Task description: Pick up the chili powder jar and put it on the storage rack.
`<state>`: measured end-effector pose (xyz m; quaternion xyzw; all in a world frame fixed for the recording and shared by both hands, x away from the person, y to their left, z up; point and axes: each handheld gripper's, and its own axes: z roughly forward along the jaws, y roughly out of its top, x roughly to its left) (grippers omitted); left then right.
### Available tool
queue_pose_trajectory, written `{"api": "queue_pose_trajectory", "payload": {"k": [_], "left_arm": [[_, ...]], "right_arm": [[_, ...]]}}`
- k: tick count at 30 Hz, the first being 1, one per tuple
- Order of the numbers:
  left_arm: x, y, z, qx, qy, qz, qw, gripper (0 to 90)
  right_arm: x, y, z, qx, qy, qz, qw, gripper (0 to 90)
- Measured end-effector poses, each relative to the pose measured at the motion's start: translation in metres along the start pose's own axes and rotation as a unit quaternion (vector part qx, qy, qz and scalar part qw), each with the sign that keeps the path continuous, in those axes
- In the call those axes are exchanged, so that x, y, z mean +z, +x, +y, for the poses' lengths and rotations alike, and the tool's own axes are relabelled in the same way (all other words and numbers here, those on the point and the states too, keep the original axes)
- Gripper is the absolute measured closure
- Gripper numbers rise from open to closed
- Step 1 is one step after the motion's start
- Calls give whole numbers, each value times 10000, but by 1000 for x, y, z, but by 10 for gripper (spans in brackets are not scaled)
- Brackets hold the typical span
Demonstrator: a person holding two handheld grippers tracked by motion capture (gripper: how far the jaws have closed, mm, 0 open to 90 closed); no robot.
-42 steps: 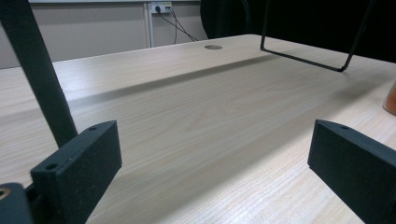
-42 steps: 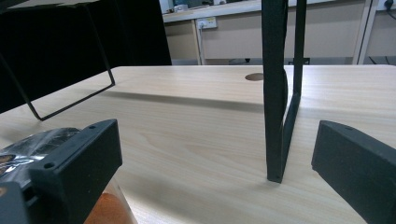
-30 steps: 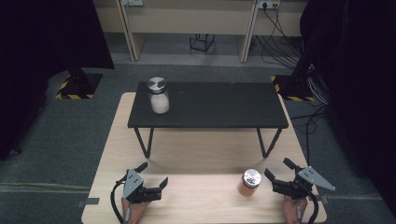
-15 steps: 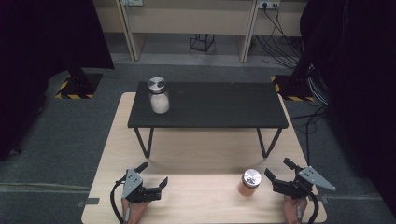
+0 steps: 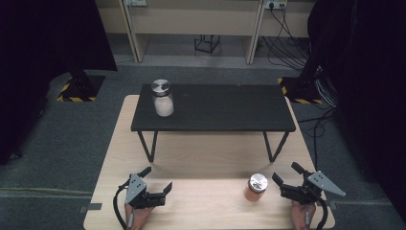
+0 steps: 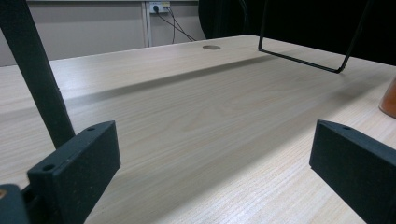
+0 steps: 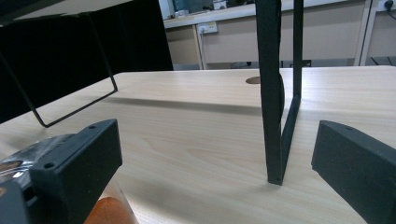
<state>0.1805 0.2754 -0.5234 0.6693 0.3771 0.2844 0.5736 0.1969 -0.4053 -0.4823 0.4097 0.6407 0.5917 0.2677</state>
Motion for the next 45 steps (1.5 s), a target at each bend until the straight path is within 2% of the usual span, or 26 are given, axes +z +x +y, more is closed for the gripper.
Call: {"api": "queue_pose_trajectory", "payload": {"k": [11,19,29,38,45], "left_arm": [[0,1,0,-19,19,-37,10000,8],[0,2,0,-28,19,-52,10000,8],[0,2,0,-28,19,-52,10000,9],[0,2,0,-33,17,-53,10000,10],[0,2,0,-35,19,-58,10000,11]], "right_arm": [[-7,-2,-2,58,-147,73,9998,16],[-15,4,-4,15,-243,135,9996,16],[-28,22,-6,-122,-253,328,9991,16],[-35,33,-6,-192,-132,553,9982,15],[-34,46,-4,-351,27,609,9975,14]]}}
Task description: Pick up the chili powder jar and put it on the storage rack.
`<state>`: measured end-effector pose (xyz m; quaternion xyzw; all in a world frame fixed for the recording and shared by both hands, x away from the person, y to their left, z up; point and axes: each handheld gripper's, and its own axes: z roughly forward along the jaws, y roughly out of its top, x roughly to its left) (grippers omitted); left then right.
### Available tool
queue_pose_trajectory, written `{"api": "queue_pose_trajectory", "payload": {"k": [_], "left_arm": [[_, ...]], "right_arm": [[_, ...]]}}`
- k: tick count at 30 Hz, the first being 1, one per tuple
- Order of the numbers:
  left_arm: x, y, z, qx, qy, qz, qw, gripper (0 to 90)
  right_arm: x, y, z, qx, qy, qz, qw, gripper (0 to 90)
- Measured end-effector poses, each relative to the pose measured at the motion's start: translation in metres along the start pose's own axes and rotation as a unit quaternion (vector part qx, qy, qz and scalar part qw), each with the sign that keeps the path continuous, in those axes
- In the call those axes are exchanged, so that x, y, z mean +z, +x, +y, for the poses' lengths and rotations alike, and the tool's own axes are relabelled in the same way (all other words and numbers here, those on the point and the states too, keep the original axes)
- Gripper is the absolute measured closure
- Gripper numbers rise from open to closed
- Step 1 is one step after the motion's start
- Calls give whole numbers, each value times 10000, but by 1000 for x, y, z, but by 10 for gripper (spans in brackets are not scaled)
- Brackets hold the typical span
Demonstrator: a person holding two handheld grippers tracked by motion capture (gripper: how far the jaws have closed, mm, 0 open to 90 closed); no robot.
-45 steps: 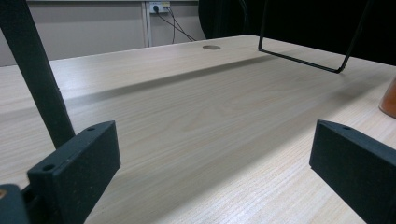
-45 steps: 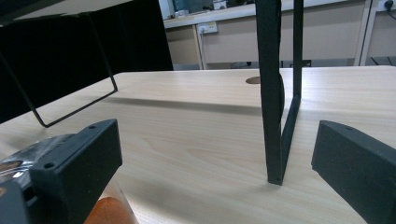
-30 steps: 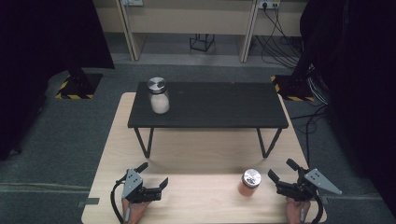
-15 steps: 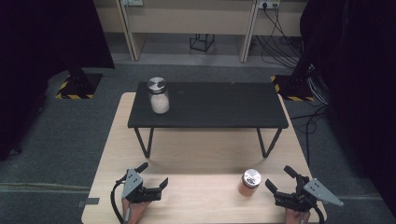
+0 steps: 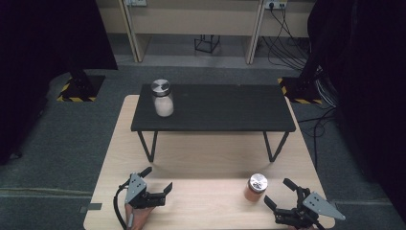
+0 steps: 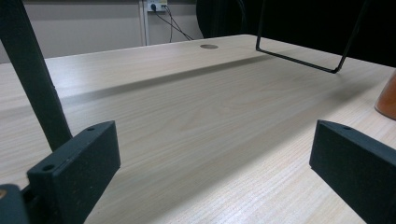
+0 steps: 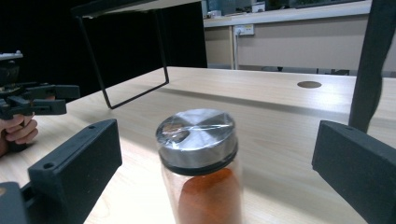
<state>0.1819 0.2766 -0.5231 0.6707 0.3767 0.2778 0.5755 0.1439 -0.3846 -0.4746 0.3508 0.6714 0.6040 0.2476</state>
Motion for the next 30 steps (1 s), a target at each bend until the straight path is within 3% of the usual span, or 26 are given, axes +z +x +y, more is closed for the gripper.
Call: {"api": "queue_pose_trajectory", "payload": {"k": [13,25,28,30], "left_arm": [[0,0,0,-3,2,1,10000,12],[0,0,0,-3,0,-1,10000,13],[0,0,0,-7,-1,-6,10000,13],[0,0,0,-8,3,-10,10000,13]], "right_arm": [[5,21,-8,231,-78,-204,9995,15],[12,30,-14,338,-65,-160,9993,14],[17,35,-13,109,158,-191,9996,14],[17,38,-13,-26,122,-221,9997,13]]}}
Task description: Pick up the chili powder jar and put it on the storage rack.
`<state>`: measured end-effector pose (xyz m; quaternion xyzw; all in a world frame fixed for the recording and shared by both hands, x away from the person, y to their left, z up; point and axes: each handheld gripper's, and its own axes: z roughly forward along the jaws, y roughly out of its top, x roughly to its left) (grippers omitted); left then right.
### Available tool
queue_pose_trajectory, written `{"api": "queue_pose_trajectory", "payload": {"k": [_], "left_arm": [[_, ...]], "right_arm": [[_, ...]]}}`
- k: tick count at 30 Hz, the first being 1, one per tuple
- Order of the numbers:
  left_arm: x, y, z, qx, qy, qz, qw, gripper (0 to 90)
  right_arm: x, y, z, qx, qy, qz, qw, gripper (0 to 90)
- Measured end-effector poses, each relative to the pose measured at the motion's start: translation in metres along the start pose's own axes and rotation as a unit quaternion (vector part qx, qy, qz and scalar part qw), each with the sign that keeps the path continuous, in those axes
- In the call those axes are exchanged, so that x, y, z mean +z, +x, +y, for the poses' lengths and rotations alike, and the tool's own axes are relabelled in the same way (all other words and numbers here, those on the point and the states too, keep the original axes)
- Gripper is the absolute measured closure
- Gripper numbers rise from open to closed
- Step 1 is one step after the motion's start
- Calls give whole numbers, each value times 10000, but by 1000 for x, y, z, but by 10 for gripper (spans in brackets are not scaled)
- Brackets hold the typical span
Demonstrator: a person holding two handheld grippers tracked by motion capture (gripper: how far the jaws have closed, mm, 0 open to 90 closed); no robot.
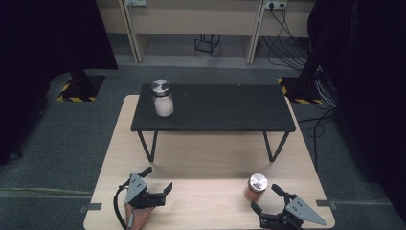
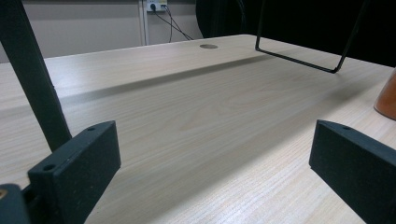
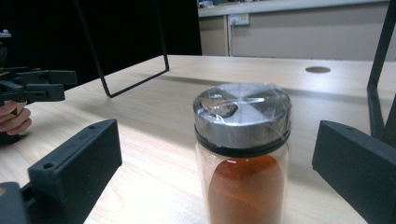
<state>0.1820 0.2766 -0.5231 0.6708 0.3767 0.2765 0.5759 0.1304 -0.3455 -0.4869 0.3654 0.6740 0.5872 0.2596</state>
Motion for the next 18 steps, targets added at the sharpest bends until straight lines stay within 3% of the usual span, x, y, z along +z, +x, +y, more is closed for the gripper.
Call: {"api": "queue_pose_trajectory", "payload": {"k": [5,18], "left_arm": [[0,0,0,6,4,-3,10000,13],[0,0,0,-8,0,-2,10000,13]], "right_arm": [[-1,1,-2,50,-77,-178,9998,11],[18,6,5,-113,193,-315,9993,94]]}}
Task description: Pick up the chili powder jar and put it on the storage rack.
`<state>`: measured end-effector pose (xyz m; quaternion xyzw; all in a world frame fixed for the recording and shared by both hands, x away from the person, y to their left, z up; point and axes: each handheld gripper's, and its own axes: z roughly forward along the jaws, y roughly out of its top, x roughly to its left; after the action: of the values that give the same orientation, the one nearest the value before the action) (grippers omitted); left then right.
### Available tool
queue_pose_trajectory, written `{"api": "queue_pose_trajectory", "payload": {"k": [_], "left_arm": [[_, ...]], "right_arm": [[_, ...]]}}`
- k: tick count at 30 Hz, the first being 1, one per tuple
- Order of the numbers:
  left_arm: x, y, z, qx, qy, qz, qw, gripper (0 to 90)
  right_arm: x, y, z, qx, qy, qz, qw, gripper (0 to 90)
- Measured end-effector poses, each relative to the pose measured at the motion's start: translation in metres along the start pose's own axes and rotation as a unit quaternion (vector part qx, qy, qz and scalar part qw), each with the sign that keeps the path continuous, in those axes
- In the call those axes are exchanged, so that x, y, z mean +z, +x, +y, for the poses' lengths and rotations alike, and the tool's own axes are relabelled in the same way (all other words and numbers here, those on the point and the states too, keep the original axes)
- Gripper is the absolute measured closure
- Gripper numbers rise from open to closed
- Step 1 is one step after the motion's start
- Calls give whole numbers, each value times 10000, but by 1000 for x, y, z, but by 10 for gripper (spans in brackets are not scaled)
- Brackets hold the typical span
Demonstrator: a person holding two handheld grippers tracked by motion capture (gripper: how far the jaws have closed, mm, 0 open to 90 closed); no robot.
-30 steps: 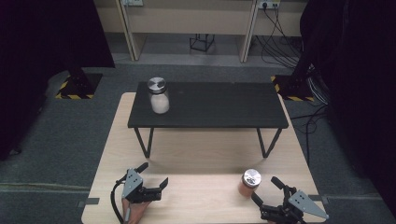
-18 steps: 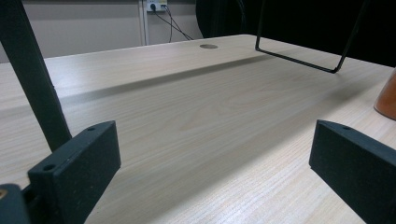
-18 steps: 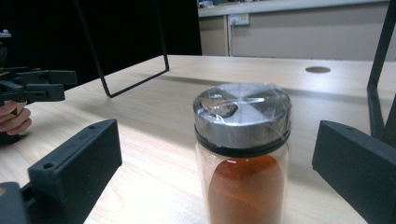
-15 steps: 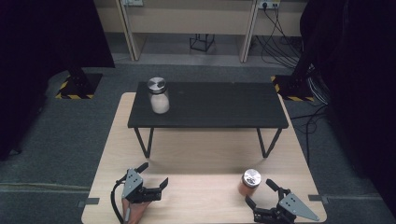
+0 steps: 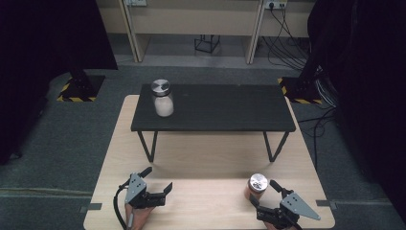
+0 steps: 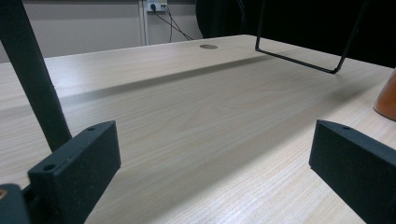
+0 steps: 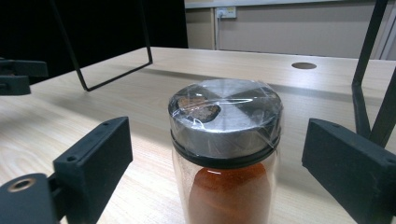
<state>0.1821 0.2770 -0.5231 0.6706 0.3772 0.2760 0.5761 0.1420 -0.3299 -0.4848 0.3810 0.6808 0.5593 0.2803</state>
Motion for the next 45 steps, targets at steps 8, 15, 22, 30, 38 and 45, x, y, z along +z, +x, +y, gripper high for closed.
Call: {"api": "queue_pose_trajectory", "payload": {"k": [8,15,22,30,38,45], "left_arm": [[0,0,0,-4,-1,-6,10000,13],[0,0,0,-5,2,-9,10000,13],[0,0,0,-5,5,-9,10000,13],[0,0,0,-6,5,-12,10000,14],[0,1,0,-9,6,-20,10000,14],[0,1,0,-7,4,-21,10000,14]], "right_arm": [[13,5,4,-22,302,-132,9995,154],[18,2,5,44,382,-148,9991,208],[23,2,7,-1,495,-135,9987,264],[24,5,10,-82,537,-211,9983,296],[19,8,10,-132,392,-305,9987,298],[14,6,12,-72,326,-322,9989,298]]}}
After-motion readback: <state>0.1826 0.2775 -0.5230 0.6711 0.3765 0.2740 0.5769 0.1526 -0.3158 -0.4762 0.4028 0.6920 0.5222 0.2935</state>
